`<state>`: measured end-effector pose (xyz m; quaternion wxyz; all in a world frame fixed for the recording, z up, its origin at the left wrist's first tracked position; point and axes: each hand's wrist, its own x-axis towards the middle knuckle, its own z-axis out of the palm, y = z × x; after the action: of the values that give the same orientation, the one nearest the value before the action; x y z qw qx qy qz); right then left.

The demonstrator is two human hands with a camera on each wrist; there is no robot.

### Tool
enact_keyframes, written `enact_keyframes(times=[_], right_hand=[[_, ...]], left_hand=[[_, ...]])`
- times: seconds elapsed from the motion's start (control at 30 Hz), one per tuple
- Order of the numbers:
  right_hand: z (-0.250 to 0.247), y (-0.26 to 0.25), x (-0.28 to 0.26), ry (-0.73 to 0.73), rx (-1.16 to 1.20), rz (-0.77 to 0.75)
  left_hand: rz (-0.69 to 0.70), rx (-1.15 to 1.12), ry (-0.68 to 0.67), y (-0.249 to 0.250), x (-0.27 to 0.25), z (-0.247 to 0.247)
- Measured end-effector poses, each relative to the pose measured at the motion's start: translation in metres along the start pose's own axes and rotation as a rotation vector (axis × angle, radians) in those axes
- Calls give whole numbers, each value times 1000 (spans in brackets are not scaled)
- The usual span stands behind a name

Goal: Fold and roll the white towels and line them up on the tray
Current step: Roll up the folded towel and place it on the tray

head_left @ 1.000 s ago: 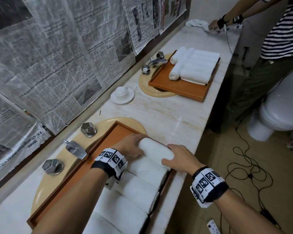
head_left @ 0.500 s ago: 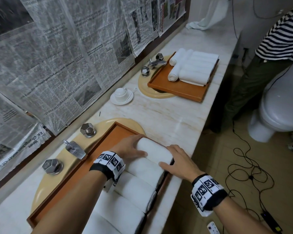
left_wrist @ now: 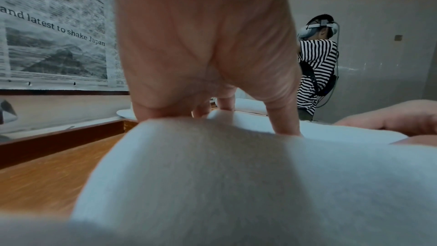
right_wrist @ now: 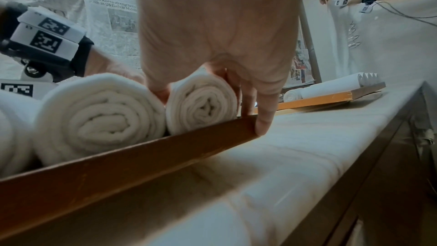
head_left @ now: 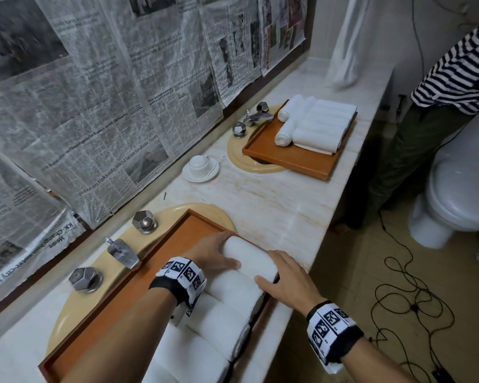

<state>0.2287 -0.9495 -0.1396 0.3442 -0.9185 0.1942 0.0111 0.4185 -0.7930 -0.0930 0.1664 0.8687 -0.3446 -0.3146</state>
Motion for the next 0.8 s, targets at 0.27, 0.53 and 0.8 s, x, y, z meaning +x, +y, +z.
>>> enact_keyframes(times=[0.27, 0.53, 0.8], right_hand=[[-3, 0, -2, -16, 5, 5], [-20, -13, -12, 50, -73, -79], [-11, -76, -36, -18, -130, -219]], left_hand=[[10, 50, 83, 4, -7, 7], [-11, 13, 300, -8, -64, 7], [-123, -39, 385, -35, -164, 21]])
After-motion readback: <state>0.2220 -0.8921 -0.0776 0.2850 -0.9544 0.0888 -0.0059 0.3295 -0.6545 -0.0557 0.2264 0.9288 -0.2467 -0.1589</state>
